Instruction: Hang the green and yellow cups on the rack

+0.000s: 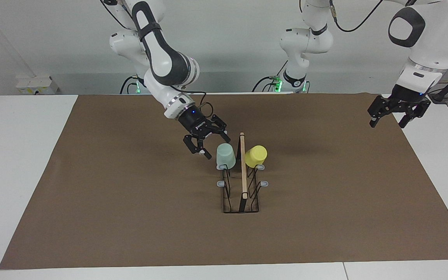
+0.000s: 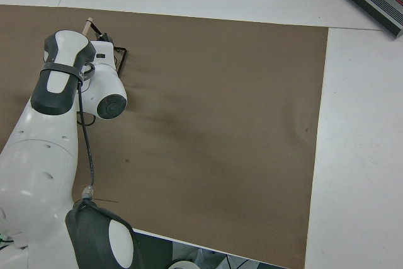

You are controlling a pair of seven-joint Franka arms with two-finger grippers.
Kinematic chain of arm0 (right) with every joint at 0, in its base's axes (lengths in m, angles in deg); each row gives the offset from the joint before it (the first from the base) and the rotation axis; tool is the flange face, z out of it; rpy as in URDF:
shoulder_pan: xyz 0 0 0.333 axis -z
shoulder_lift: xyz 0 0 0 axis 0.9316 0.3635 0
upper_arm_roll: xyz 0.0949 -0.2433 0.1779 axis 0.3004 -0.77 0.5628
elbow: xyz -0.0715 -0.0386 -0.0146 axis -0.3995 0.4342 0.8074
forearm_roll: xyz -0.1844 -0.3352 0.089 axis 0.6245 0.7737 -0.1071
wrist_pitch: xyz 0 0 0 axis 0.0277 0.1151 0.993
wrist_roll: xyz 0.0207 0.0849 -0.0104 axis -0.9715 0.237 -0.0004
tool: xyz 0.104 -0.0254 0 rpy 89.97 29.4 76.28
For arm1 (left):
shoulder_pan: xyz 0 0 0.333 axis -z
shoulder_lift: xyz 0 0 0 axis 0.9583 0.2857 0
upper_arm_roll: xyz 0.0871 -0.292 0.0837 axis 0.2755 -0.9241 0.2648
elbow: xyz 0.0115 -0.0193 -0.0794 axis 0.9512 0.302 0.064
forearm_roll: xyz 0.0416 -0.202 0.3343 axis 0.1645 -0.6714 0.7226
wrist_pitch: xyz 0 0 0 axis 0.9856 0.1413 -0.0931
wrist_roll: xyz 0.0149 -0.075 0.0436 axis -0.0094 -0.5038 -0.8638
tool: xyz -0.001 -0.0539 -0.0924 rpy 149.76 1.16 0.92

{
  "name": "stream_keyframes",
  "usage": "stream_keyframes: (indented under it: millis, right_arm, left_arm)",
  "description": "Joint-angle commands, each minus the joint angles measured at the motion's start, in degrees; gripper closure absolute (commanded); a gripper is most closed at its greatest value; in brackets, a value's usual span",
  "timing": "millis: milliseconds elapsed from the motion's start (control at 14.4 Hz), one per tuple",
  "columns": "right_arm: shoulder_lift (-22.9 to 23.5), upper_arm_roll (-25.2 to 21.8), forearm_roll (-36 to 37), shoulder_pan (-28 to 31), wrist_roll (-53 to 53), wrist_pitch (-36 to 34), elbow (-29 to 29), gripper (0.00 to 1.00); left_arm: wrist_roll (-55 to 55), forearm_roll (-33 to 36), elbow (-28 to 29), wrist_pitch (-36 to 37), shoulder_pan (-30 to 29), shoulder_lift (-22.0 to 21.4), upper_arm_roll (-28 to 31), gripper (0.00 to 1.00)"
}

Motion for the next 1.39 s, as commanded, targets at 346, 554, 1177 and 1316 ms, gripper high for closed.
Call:
stream_keyframes:
  millis: [346, 554, 1177, 1316]
  right_arm:
    - [-0.4, -0.3, 34.0, 7.6, -9.1, -4.0, 1.1, 0.0]
    - [-0.4, -1.0, 49.3, 14.0, -18.9, -16.4, 2.7, 0.0]
    - [-2.0, -1.4, 97.5, 24.2, -58.7, -49.5, 13.2, 0.0]
    - [-2.1, -1.3, 104.7, 23.9, -66.6, -53.7, 14.1, 0.0]
  left_arm:
    - [0.5, -0.2, -4.9, 12.1, -5.7, 0.8, -6.3, 0.0]
    - [0.5, 2.7, -4.8, 13.3, -8.3, 0.1, -11.3, 0.0]
    - [0.7, 2.5, -3.7, 14.1, -7.5, -2.0, -10.7, 0.0]
    - [0.4, 2.5, -3.7, 14.2, -7.4, -2.3, -10.7, 0.0]
